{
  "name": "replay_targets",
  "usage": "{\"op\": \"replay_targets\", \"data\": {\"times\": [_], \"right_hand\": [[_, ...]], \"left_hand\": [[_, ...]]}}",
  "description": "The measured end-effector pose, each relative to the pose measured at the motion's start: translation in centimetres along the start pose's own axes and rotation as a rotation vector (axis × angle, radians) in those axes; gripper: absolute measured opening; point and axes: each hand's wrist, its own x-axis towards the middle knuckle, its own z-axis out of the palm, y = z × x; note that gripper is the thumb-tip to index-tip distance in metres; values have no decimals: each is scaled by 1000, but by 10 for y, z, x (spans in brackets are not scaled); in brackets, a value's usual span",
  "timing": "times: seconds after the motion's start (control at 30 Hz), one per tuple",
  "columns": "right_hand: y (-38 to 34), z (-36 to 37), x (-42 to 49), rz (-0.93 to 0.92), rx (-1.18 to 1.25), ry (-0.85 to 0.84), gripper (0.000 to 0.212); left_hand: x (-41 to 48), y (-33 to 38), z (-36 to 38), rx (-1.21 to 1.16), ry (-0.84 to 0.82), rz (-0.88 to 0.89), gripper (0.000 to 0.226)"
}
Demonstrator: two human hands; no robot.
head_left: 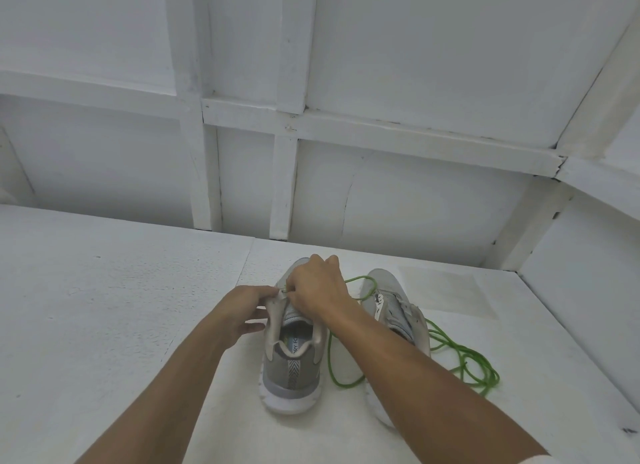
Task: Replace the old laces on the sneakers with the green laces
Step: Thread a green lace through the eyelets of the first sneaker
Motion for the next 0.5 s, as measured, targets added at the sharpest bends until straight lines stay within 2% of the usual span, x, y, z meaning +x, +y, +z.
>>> {"op": "replay_targets", "data": {"times": [0.2, 0.4, 0.43, 0.5], "right_hand": [[-7, 2, 0, 25, -37, 20, 20], [-5, -2, -9, 121, 32, 19, 19], [-3, -3, -13, 150, 79, 32, 24], [3, -7, -27, 229, 226, 74, 38]], "left_hand": [[1, 6, 1, 4, -6, -47, 29], [12, 8, 4, 47, -1, 83, 11], [14, 11, -1, -3, 20, 109, 10], [23, 23, -21, -261, 75, 176, 11]]}}
